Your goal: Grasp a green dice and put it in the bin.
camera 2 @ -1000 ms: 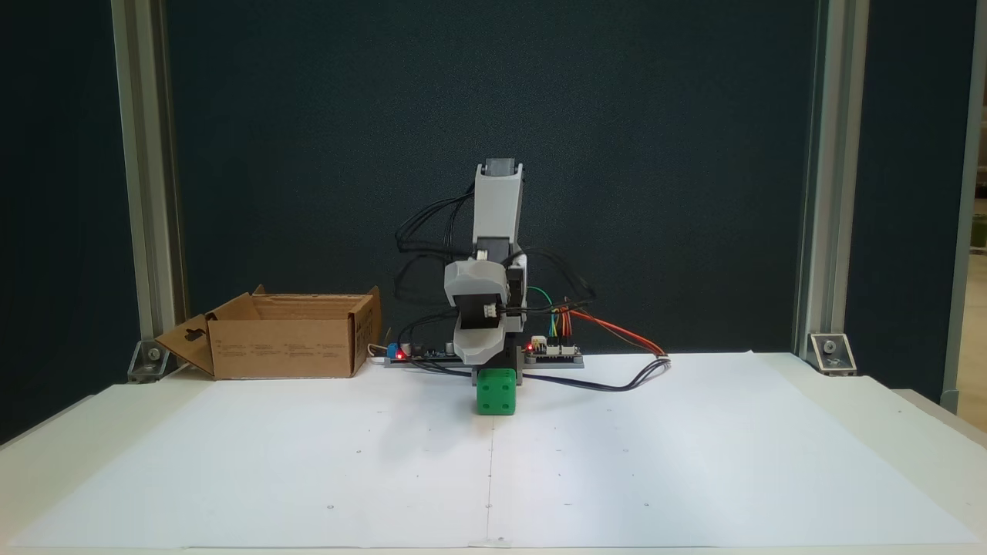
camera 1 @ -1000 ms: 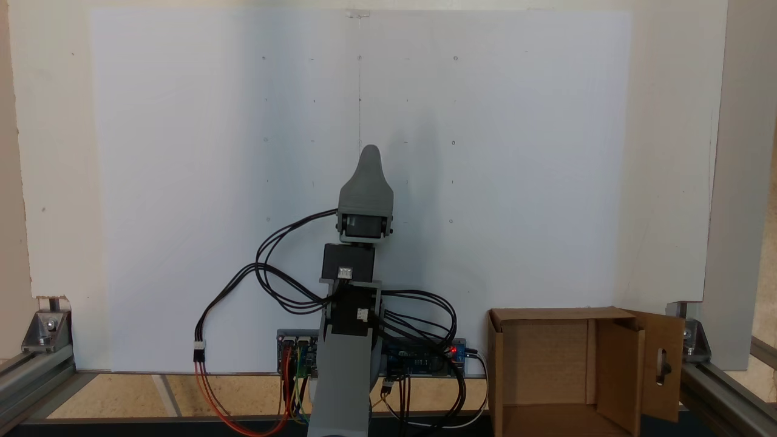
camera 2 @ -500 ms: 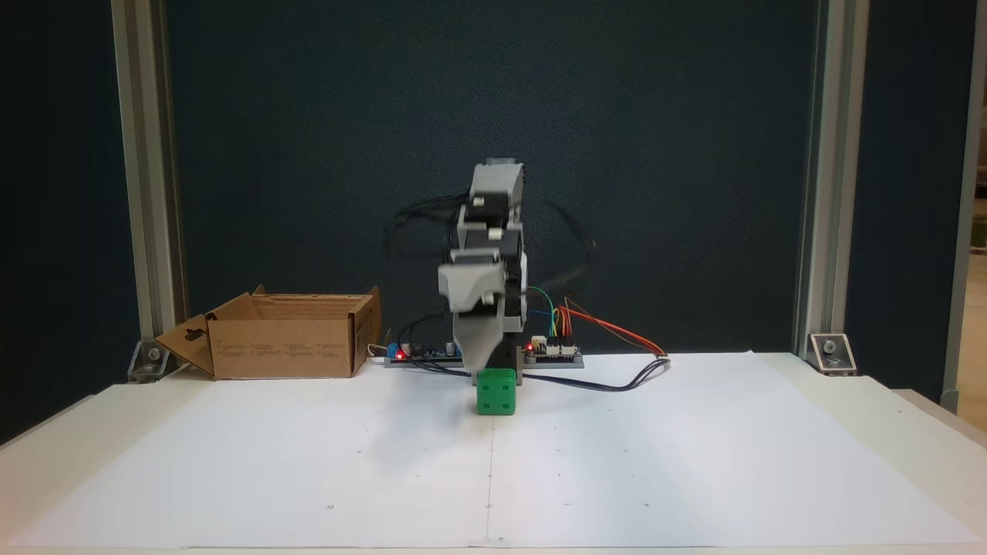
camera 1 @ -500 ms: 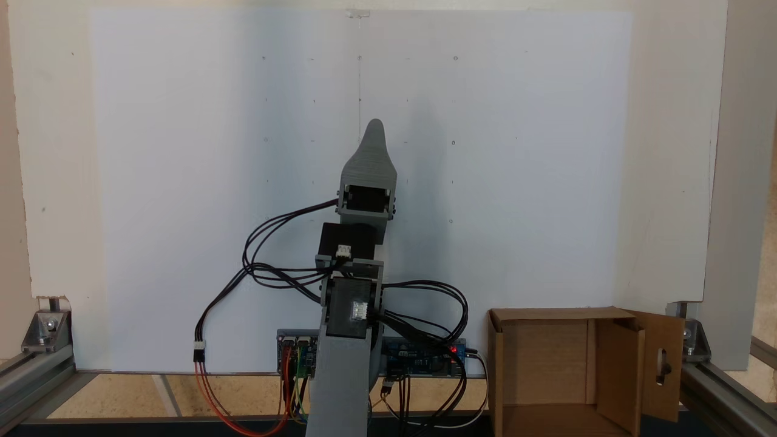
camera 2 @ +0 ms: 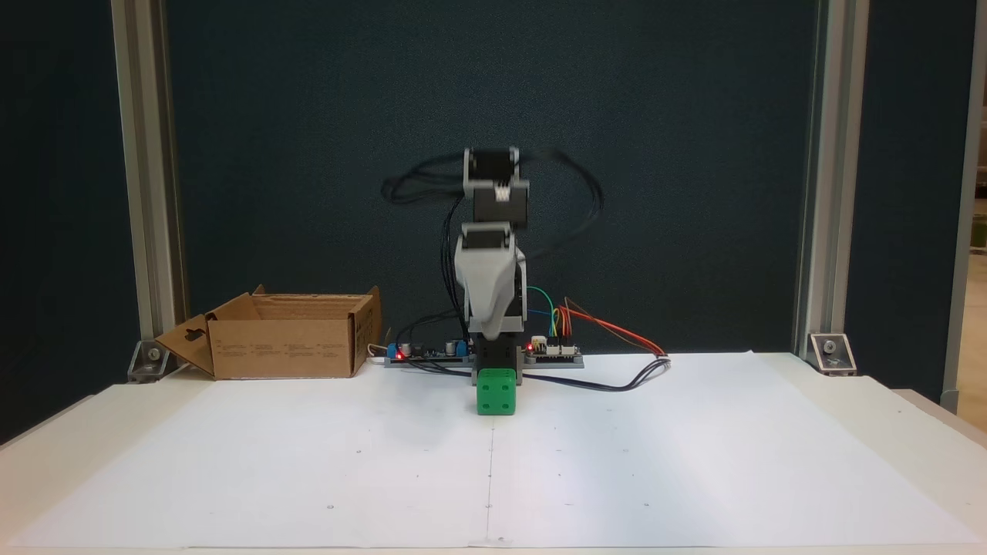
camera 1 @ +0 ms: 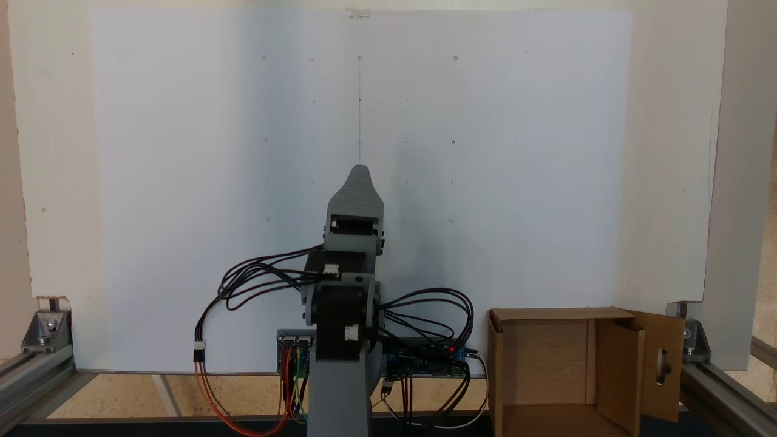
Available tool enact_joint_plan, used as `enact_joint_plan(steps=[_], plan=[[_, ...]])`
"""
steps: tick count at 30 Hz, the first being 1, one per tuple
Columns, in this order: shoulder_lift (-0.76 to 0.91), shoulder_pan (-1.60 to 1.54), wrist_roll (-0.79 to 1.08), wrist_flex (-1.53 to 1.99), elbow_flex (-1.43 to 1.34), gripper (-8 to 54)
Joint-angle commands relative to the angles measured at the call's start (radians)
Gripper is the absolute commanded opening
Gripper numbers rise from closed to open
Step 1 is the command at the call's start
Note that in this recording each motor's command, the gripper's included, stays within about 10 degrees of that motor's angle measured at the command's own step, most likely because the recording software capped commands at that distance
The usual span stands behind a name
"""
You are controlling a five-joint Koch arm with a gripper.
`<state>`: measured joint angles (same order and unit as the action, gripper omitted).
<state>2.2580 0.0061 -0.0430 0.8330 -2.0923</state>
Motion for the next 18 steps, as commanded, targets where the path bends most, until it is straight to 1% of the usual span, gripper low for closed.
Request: enact_joint_plan(steps=[1,6,9,18], plan=[[0.097,0.006,-0.044,0.159,0.091,43.2],[-0.005,0.003,-0.052,0.39,0.301,43.5],[-0.058,0.002,-0.054,0.414,0.362,43.5],[-0.067,-0.015,-0.052,0.416,0.288,43.7]])
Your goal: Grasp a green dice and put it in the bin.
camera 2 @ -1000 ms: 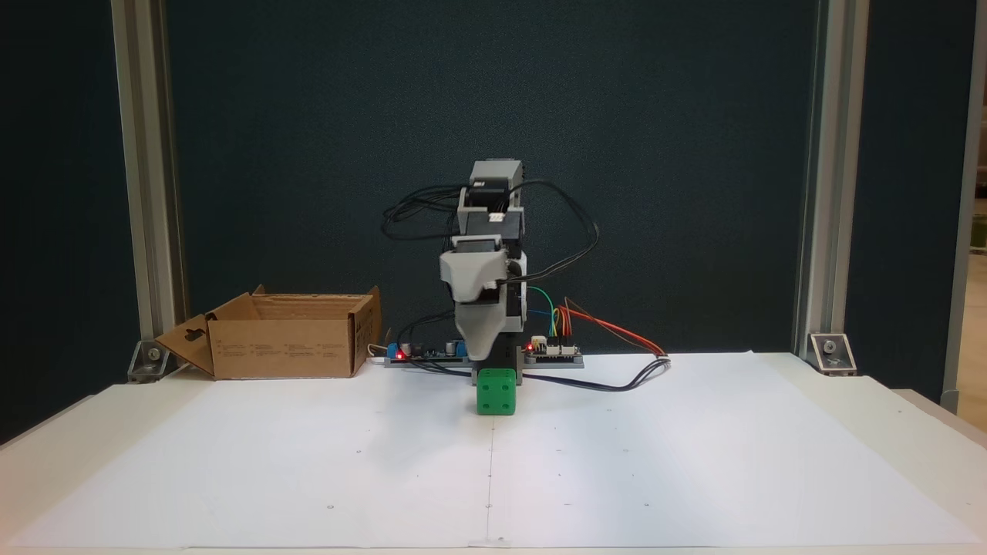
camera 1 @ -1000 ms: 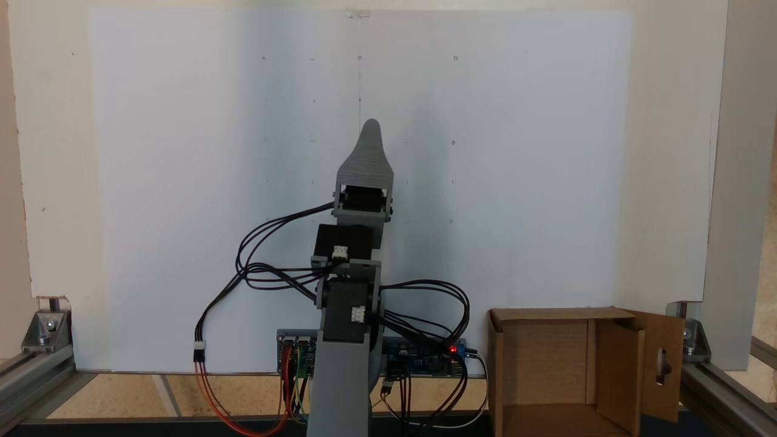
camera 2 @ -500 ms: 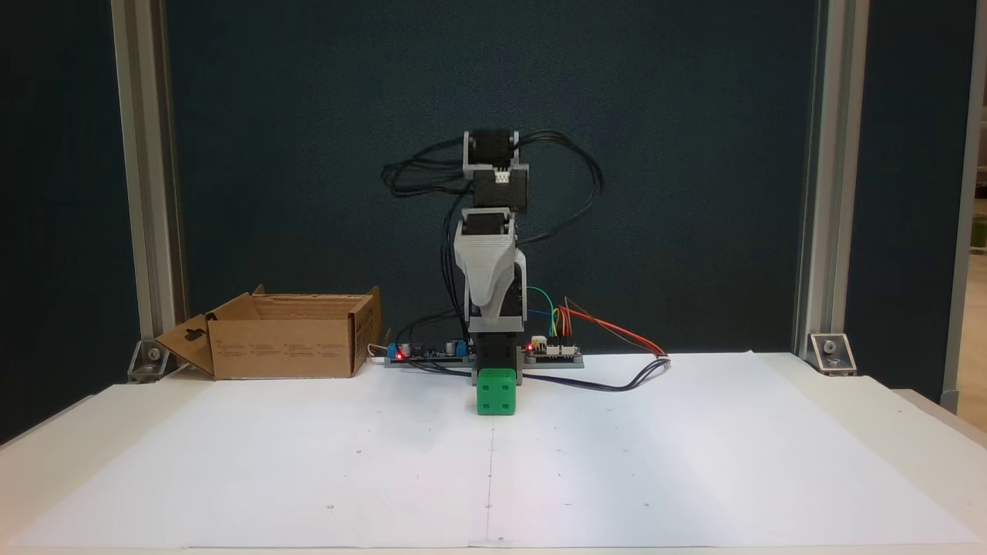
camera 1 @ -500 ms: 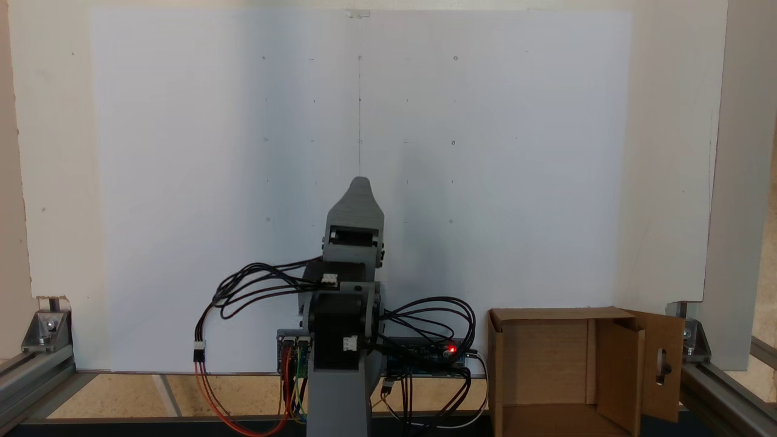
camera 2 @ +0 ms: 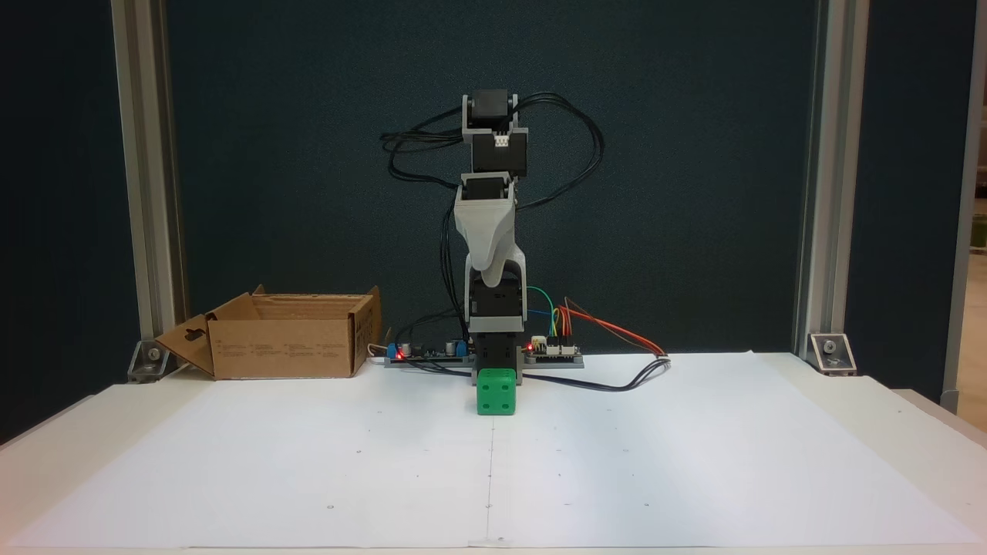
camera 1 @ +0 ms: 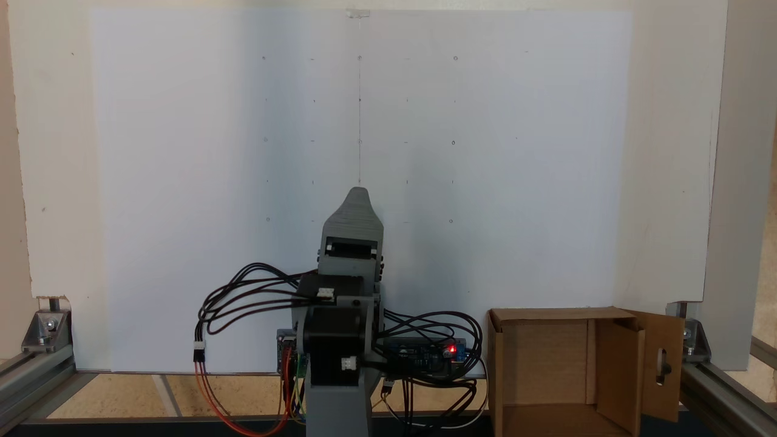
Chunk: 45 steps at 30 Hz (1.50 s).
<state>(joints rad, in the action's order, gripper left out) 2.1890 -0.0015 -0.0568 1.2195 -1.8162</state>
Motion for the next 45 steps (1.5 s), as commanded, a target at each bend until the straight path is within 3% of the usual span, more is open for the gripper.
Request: enact_joint_plan(steps=[1,23,45], plan=[[0.002,-0.012,-0.038,0.029,-0.005,43.7],[0.005,-0.049,-0.048,-0.206,-0.356,44.3],[-0.02,-0.091,-0.064,-0.282,-0.479,45.1]])
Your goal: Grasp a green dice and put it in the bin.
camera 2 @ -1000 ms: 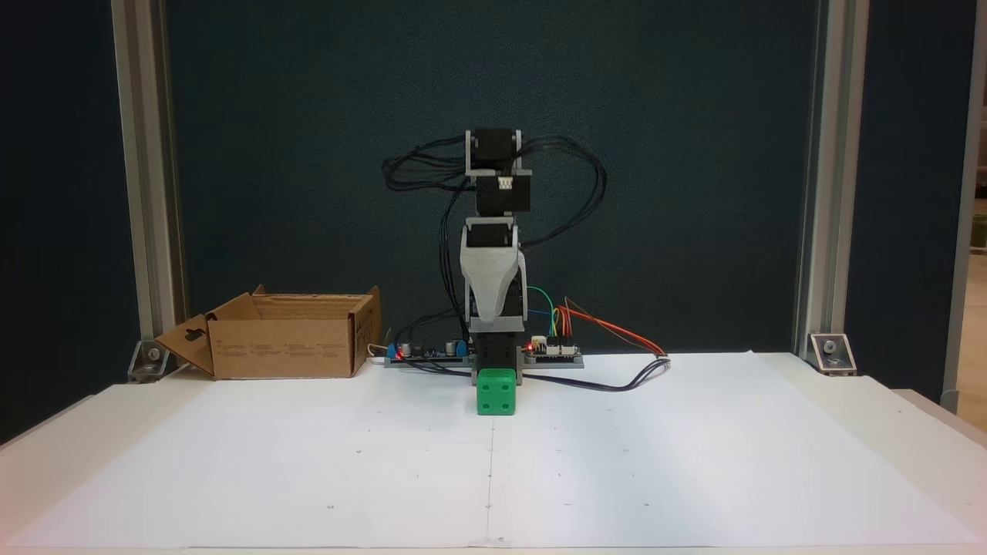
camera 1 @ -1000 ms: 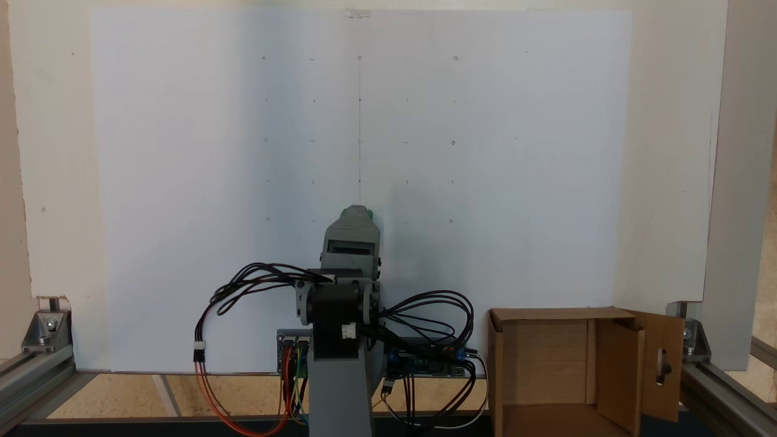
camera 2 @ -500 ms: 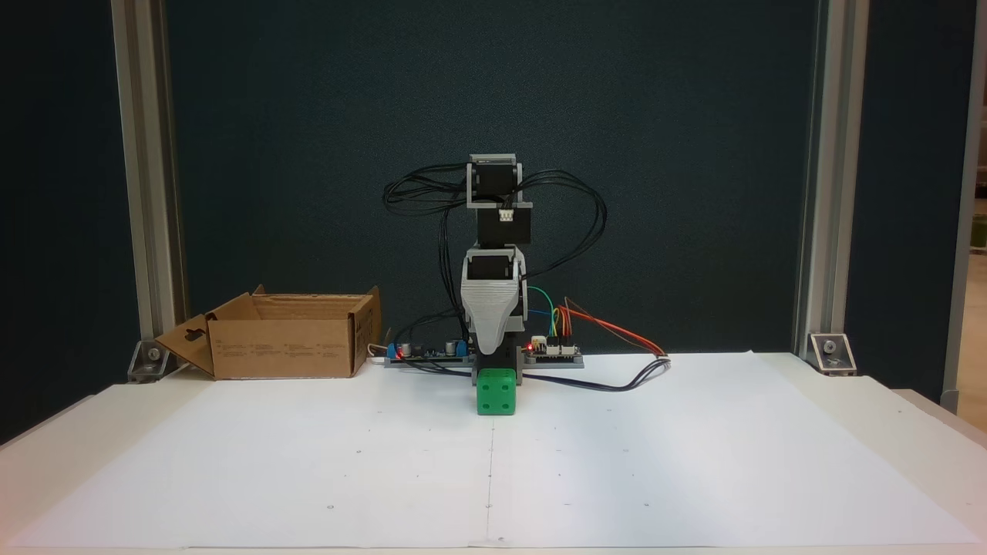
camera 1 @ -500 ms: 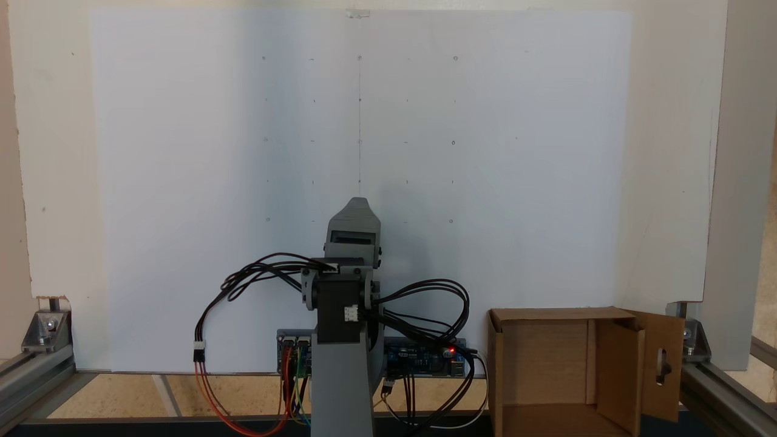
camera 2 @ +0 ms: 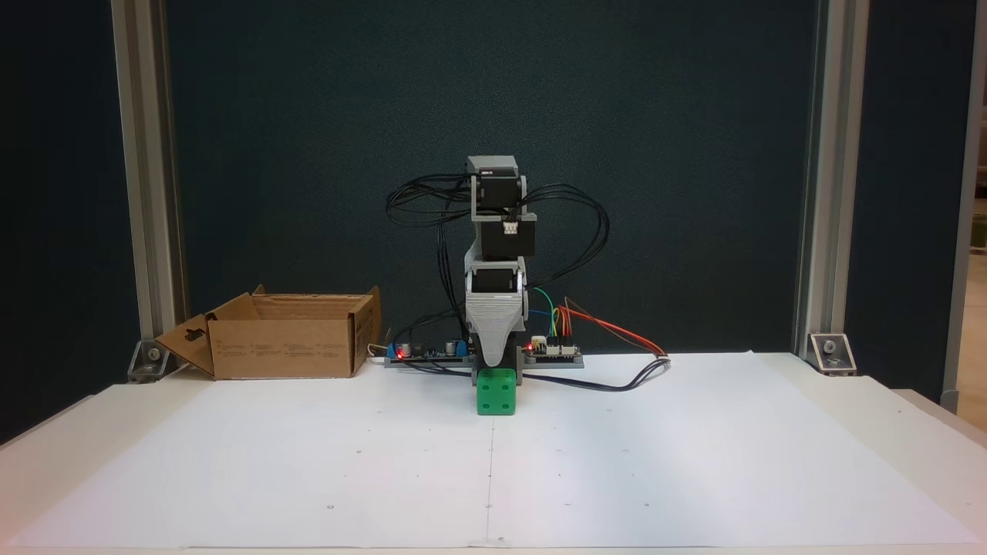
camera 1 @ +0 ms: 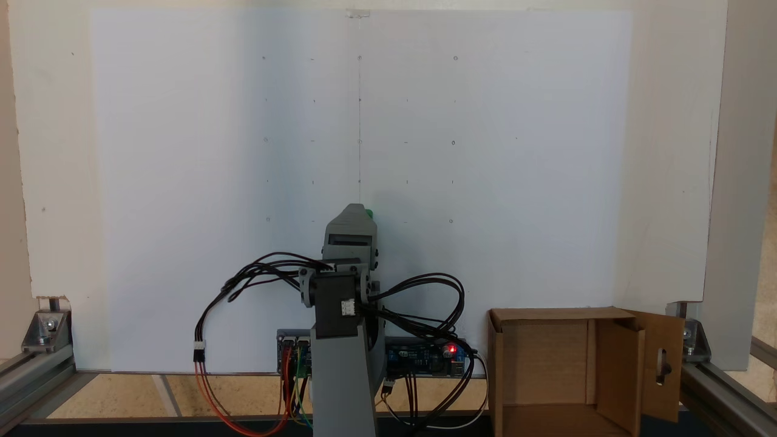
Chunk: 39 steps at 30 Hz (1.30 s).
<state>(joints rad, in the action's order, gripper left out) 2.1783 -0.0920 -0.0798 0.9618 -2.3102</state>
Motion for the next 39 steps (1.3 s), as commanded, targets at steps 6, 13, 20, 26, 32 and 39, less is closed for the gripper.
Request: enact_joint_plan(steps=[6,13,20,26,32,39], plan=[[-0.066,-0.002,-0.067,-0.075,0.008,44.8],[-0.115,-0.002,-0.089,-0.104,0.002,44.6],[-0.132,-0.002,-0.091,-0.178,-0.048,44.4],[-0.152,0.0,-0.091,-0.195,-0.058,44.1],[-0.193,0.014,-0.091,-0.255,-0.08,43.9],[-0.221,0.031,-0.089,-0.272,-0.08,43.0]])
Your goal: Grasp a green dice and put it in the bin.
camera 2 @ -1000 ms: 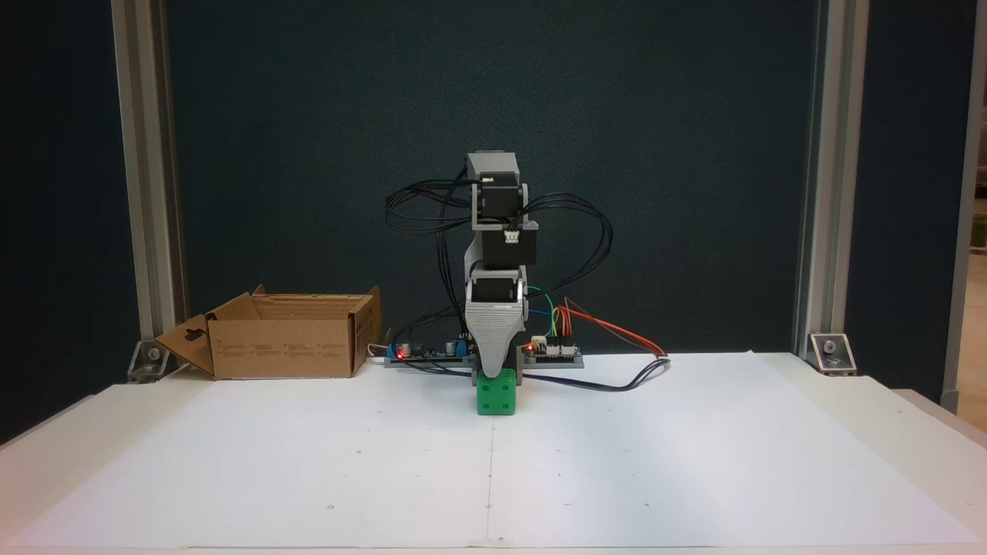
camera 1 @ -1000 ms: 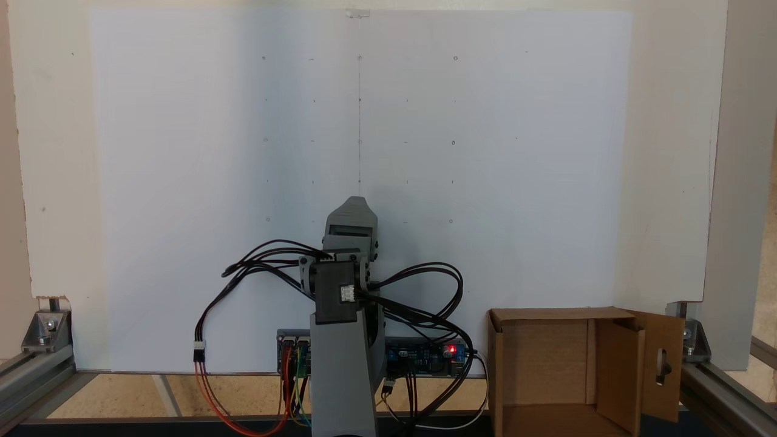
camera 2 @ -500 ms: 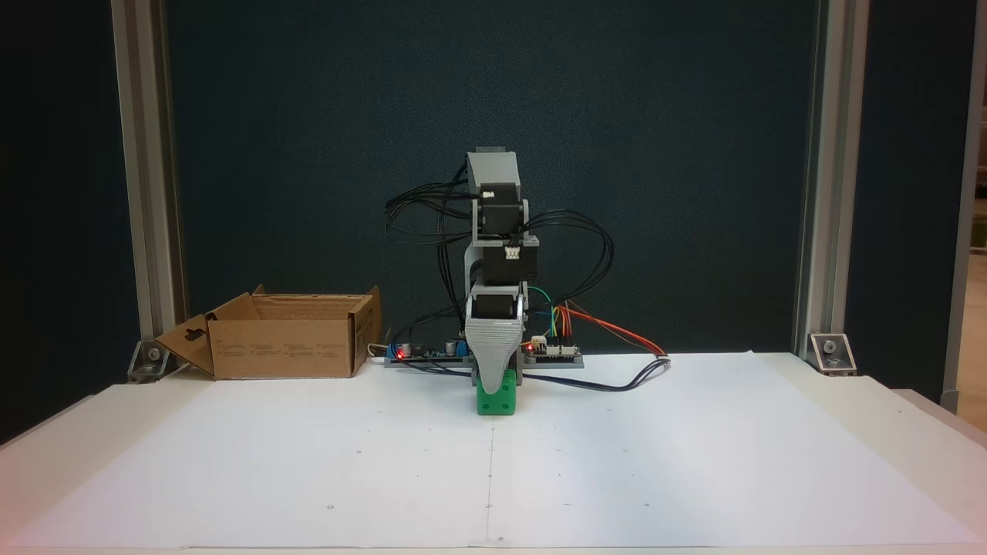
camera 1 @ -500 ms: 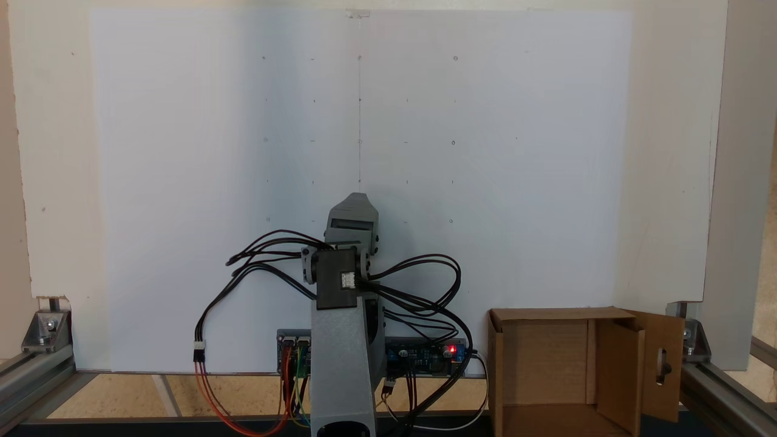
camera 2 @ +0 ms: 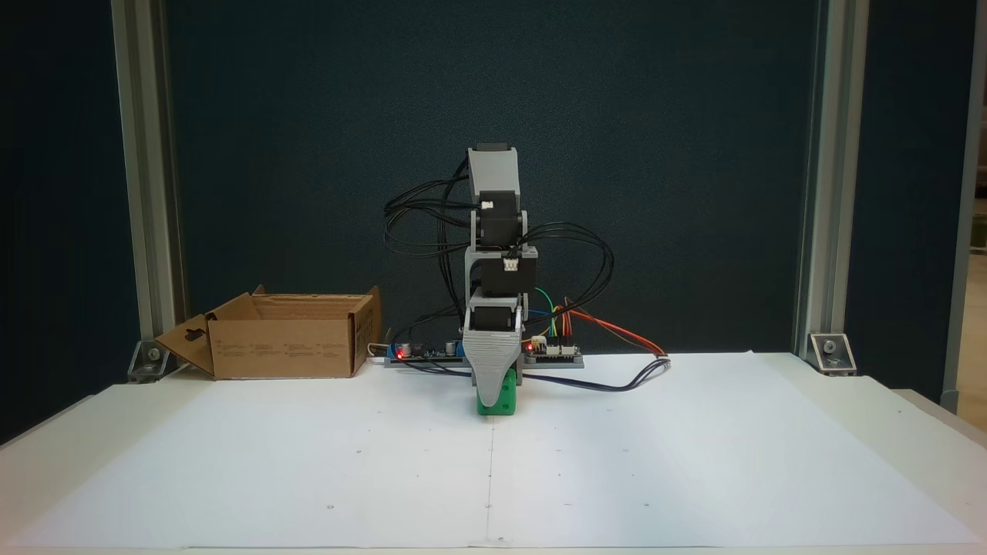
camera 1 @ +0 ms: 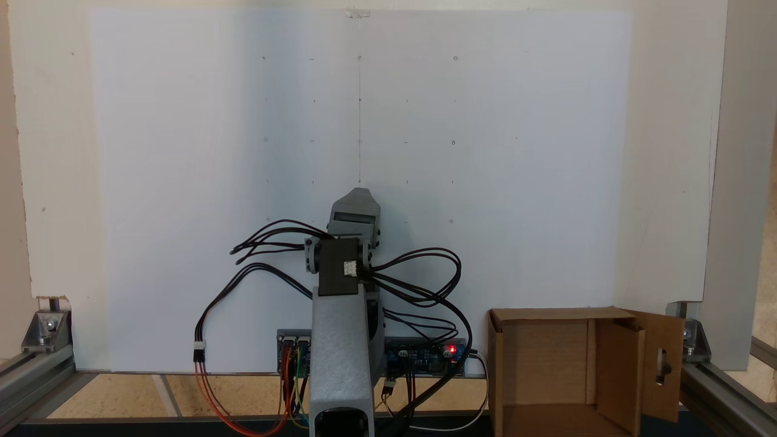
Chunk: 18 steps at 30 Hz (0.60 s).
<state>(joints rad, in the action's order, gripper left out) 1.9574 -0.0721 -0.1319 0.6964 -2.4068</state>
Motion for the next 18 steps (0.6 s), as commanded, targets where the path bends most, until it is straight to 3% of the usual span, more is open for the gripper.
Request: enact_joint_plan(steps=[1,17,18], plan=[[0.0,0.012,-0.037,-0.006,0.015,42.9],[-0.028,0.012,-0.037,-0.006,0.011,38.5],[-0.028,0.011,-0.037,-0.006,0.011,36.2]])
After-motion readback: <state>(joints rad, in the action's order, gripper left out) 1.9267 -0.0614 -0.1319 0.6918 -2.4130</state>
